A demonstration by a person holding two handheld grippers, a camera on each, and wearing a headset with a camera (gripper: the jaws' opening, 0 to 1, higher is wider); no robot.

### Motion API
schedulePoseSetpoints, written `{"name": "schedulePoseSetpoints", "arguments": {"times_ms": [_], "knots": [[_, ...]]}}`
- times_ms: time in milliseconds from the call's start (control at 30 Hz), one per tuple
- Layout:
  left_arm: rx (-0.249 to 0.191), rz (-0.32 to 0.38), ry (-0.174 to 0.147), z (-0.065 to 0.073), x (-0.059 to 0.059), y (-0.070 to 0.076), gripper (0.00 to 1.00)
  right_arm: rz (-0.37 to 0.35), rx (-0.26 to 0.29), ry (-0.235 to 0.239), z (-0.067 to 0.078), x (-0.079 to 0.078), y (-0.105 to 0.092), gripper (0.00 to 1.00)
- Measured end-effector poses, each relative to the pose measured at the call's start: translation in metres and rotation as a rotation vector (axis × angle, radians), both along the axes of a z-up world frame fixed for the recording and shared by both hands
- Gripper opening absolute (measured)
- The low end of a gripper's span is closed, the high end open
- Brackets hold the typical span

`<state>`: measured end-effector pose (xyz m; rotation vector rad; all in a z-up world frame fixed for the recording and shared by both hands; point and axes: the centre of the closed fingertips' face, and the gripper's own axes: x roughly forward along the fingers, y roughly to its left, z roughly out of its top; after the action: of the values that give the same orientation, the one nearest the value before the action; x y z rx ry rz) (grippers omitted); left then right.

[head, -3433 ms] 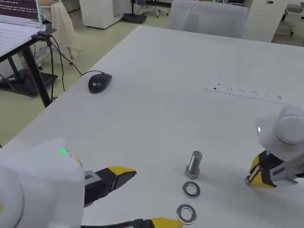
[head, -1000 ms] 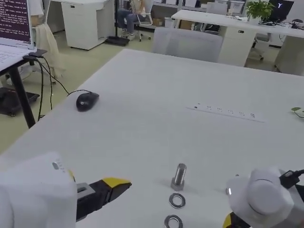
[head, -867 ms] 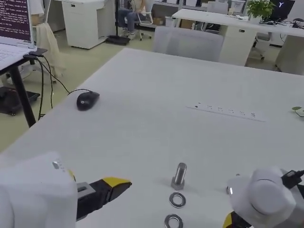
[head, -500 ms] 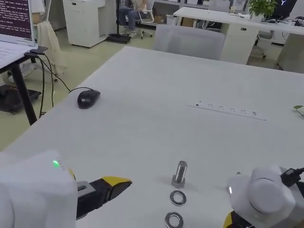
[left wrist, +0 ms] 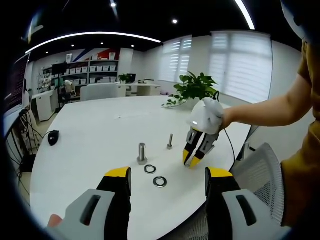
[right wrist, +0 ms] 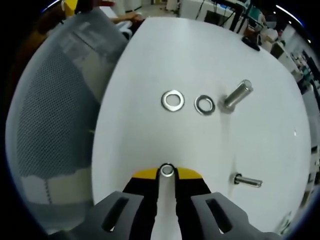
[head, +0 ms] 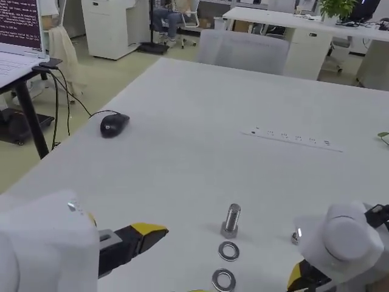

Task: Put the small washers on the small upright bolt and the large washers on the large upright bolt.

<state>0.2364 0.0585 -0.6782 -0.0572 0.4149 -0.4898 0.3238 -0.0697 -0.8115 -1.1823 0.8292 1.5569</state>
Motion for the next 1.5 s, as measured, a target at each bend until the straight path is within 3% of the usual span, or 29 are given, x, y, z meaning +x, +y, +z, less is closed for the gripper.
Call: {"name": "schedulePoseSetpoints", "arguments": {"times_ms": [467, 767, 1100, 1500], "knots": [[-0.006, -0.003, 0.004, -0.001, 0.002, -0.003, 0.59, -0.075, 0.021, -0.076, 0.033, 0.046, -0.018, 0.12], [-0.005, -0.001, 0.01, -0.002, 0.003, -0.003, 0.59, -0.098, 0.048, -0.121, 0.051, 0.072, -0.012, 0.12], [-0.009, 0.016, 0.012, -0.003, 0.006, 0.001, 0.59, -0.099, 0.059, -0.156, 0.06, 0.091, -0.001, 0.12], [-0.01, 0.034, 0.026, -0.006, 0.007, 0.003, 0.59, -0.082, 0.048, -0.159, 0.053, 0.101, 0.005, 0.12]]}}
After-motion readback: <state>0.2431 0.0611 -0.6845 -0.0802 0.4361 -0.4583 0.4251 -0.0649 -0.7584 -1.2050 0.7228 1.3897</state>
